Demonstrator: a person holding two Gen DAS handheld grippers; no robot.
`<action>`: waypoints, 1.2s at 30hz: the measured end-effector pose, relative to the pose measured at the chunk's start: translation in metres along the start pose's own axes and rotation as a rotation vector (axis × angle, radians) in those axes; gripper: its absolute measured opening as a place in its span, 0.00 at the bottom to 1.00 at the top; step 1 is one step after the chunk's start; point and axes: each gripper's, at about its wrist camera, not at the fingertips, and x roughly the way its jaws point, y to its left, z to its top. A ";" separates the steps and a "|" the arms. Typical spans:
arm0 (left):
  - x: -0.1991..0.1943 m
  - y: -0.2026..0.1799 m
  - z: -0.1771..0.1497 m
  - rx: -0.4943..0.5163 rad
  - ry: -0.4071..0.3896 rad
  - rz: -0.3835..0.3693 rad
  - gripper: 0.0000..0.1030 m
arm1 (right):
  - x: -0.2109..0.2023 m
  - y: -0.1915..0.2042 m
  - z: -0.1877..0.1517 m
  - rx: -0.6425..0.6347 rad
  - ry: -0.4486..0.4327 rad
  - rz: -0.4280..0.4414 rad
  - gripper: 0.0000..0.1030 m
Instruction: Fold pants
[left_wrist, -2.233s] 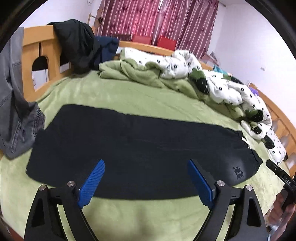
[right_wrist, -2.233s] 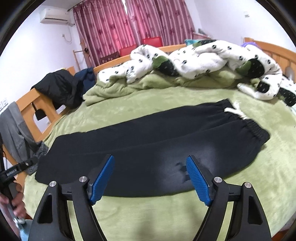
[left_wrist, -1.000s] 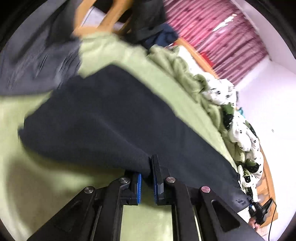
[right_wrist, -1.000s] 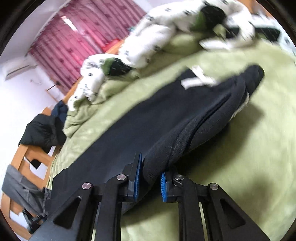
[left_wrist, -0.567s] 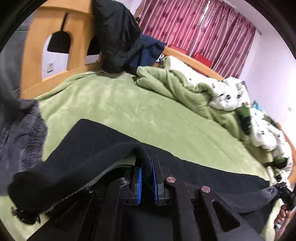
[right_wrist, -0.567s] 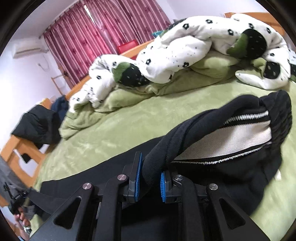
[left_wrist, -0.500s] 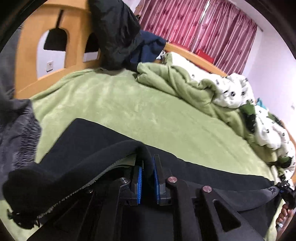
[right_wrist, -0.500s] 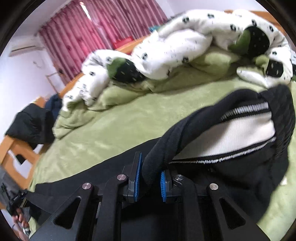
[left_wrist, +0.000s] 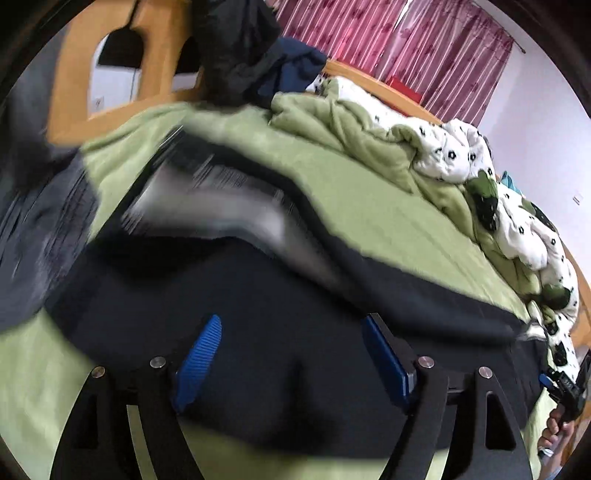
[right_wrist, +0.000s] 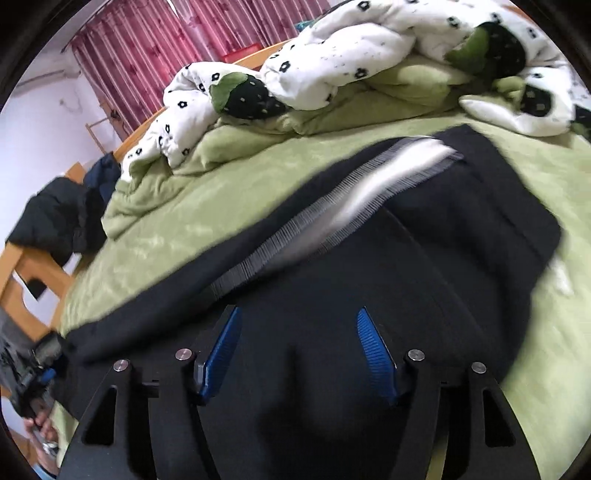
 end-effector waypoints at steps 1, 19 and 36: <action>-0.005 0.008 -0.012 -0.017 0.022 -0.014 0.75 | -0.007 -0.003 -0.007 -0.003 0.000 -0.009 0.65; 0.038 0.061 -0.034 -0.320 0.017 -0.104 0.63 | 0.025 -0.073 -0.017 0.222 -0.006 0.022 0.73; -0.063 0.033 -0.072 -0.053 0.056 -0.010 0.11 | -0.103 -0.095 -0.028 0.245 -0.107 0.023 0.13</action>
